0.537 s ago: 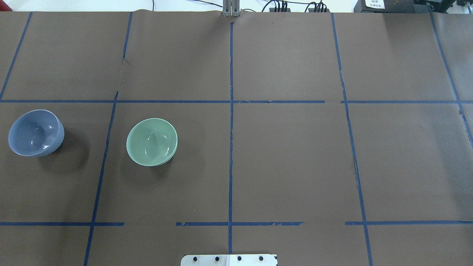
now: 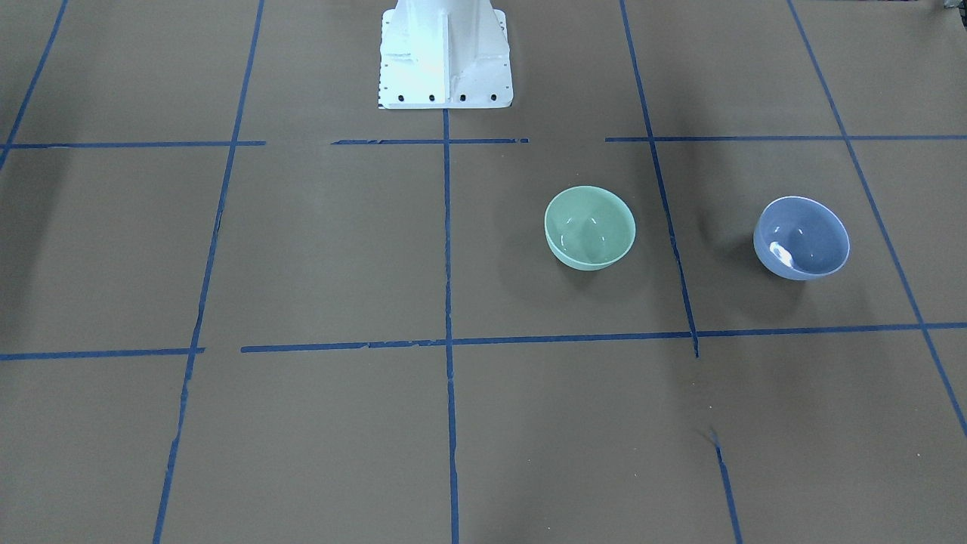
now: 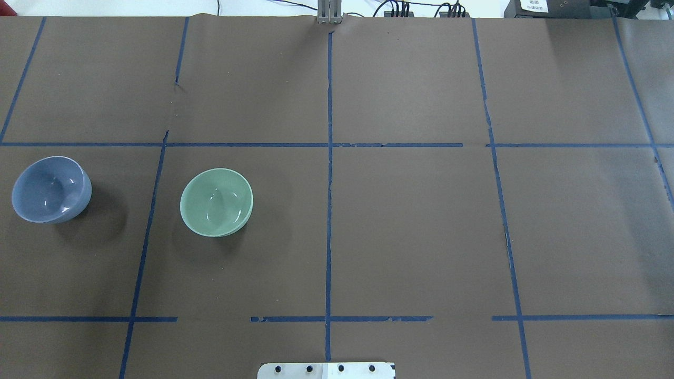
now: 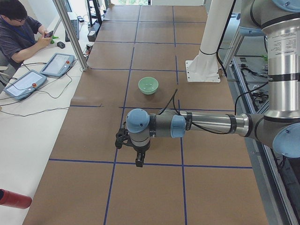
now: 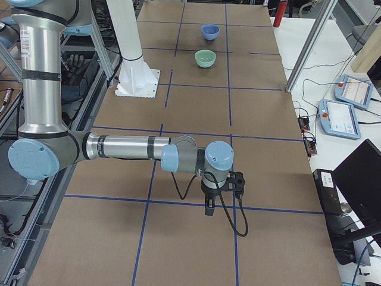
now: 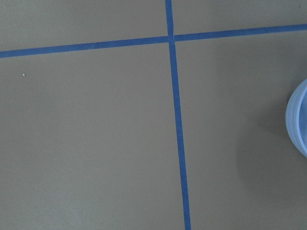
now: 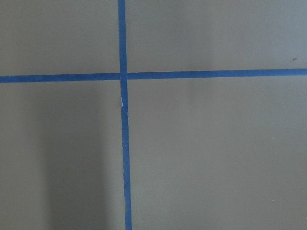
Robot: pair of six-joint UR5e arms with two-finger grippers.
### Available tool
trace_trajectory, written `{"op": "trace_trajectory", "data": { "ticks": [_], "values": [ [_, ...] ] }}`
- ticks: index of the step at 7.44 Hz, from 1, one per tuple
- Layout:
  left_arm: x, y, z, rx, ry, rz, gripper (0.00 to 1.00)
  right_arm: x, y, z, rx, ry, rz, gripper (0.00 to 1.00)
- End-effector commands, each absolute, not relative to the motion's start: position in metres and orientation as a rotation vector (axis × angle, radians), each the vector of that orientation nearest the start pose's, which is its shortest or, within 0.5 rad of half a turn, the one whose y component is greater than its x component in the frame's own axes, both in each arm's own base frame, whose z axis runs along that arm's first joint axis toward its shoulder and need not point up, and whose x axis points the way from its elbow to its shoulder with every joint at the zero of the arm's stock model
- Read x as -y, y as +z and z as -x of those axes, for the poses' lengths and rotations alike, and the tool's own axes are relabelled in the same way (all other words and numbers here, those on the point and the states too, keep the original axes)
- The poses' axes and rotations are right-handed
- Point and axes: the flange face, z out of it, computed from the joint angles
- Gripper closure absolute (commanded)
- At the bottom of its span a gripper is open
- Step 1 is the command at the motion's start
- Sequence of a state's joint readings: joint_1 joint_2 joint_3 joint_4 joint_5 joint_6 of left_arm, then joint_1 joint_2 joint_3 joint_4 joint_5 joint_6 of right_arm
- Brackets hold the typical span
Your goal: Stack blue bowl on green bowl
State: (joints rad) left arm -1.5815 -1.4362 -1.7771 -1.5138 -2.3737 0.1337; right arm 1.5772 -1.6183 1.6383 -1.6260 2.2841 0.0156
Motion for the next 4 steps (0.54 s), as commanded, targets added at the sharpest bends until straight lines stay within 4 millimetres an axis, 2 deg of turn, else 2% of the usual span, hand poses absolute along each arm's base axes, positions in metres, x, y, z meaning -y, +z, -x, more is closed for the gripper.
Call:
{"op": "trace_trajectory", "data": {
  "ticks": [1, 2, 4],
  "values": [
    [0.443, 0.603, 0.063, -0.802, 0.096, -0.108, 0.00, 0.468, 0.658, -0.071, 0.713, 0.033, 0.037, 0.00],
    [0.449, 0.596, 0.041, -0.808, 0.044, -0.084, 0.00, 0.468, 0.658, -0.071, 0.713, 0.033, 0.037, 0.00],
    [0.451, 0.590, -0.017, -0.831, -0.027, -0.071, 0.00, 0.468, 0.658, -0.071, 0.713, 0.035, 0.038, 0.00]
  ]
}}
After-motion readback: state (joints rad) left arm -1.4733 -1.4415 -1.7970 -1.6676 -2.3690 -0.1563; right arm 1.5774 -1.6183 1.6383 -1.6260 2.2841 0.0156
